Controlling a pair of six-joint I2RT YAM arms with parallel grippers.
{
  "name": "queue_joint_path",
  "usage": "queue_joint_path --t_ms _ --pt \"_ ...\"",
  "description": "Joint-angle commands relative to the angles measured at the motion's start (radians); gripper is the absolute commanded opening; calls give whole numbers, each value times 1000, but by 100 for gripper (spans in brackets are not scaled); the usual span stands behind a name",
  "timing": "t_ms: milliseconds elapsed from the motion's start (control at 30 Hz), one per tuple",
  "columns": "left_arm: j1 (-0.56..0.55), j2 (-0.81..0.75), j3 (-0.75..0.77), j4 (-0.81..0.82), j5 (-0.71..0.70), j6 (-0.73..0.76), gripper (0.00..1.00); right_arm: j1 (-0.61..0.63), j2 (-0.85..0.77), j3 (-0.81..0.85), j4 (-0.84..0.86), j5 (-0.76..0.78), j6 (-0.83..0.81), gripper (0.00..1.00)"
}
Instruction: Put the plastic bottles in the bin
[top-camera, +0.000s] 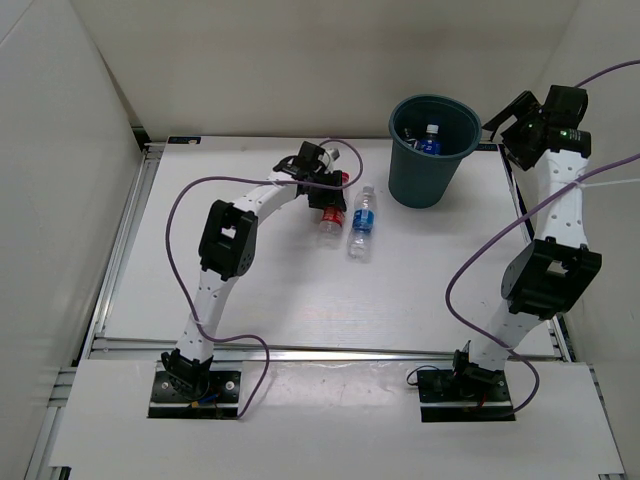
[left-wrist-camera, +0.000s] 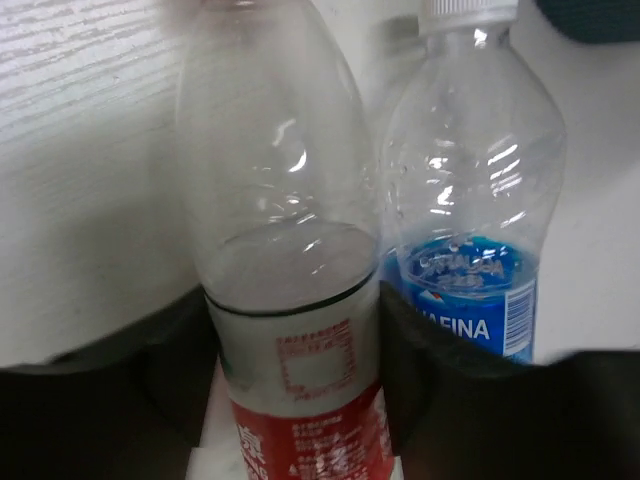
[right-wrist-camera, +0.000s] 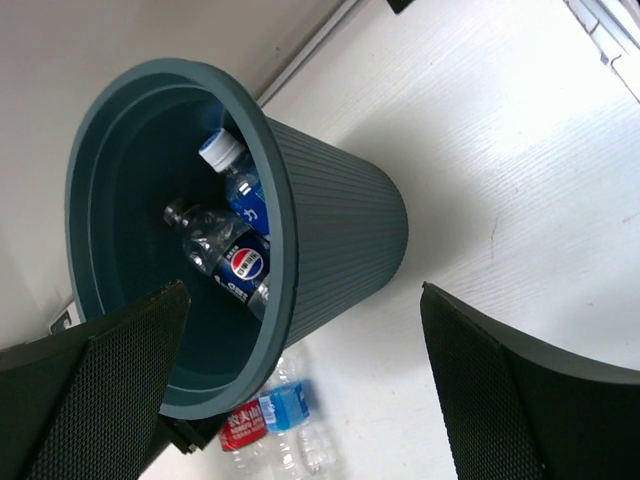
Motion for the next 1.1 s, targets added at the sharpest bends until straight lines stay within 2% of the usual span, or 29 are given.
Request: queue_joint_path --t_ms 0,67,167,267,367,400,467,600,700,733,867,1000,1067 --pt "11 -69 -4 2 -25 -11 52 -5 -36 -18 -1 -8 5 100" --pt "11 -111 -28 2 -88 -11 36 -5 -36 -28 -1 -8 5 100" --pt "25 -163 -19 2 -154 -11 36 -5 -36 -40 -1 -8 17 100" --pt "63 -172 88 2 -192 -20 36 -5 -36 -51 -1 -47 41 100" --pt "85 -123 334 2 -183 -48 35 -5 -36 -75 -1 -87 60 100" --pt "97 -100 484 2 -167 -58 35 -5 -45 -75 -1 -87 60 100" --pt "97 -82 567 73 -131 -122 35 -5 -57 -95 -1 -87 60 100" --pt "97 -183 435 279 -131 -232 33 -23 -106 -121 -1 -96 60 100" --pt "74 -149 491 353 -140 -307 28 -23 -139 -149 -1 -96 51 100" --pt "74 -135 533 435 -153 -336 28 -23 -152 -162 -1 -96 42 100" --pt "65 -137 467 688 -229 -489 28 -23 -179 -199 8 -110 29 100" --pt "65 -99 483 701 -226 -566 28 -23 -212 -221 64 -250 -3 100" --pt "56 -98 473 701 -188 -566 28 -23 -225 -236 130 -385 -12 100"
